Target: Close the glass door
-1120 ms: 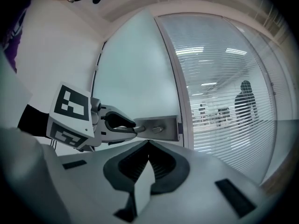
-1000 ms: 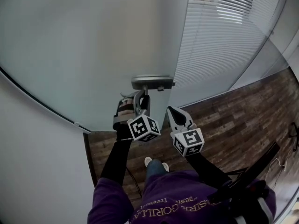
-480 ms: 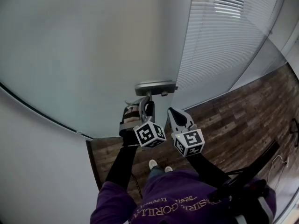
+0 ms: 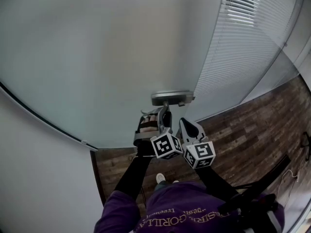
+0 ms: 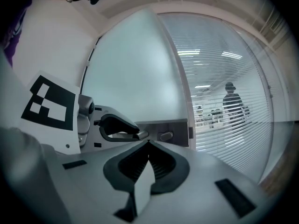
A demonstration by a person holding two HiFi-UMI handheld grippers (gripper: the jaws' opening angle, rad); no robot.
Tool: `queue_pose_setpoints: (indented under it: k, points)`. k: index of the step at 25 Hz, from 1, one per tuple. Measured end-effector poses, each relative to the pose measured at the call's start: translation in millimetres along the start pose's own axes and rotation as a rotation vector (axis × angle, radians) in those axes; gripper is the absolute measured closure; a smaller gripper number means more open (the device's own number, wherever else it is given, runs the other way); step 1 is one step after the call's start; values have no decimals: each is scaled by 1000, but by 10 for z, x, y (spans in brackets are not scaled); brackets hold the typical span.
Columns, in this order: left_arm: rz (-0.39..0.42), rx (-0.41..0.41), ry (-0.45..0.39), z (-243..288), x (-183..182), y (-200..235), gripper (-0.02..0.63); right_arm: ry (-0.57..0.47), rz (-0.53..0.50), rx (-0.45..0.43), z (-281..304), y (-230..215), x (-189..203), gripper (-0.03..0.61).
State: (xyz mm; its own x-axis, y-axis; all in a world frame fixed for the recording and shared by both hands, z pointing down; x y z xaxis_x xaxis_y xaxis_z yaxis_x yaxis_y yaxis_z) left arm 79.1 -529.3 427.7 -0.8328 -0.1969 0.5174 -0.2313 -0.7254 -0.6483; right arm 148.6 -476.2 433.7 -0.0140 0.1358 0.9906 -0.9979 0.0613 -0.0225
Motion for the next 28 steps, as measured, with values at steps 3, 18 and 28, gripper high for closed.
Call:
queue_pose_setpoints:
  k: [3,18,28]
  points:
    - [7,3,-14,-30,-16,2,500,-4,2,15,2,21,-16,588]
    - [23,4,-57,-2,25,-23,500,-13,31,151,-72,-104,80,588]
    - [17,0,-70,-9,16,-30,500,-26,10,163,-156,-121,47,588]
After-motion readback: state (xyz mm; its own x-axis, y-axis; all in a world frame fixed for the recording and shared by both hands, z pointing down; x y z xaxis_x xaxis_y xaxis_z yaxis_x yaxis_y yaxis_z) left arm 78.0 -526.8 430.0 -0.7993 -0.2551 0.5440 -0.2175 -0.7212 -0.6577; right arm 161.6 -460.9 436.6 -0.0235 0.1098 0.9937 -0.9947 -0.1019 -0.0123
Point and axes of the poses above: the fingertips, and each gripper's own axes: z forward along the fingers, y to its left, x out of its underside, the point moved 5 cm from there along -z, backward along the fingers, and after that the axes turned 15 degrees about x, right-handed, at the moved point
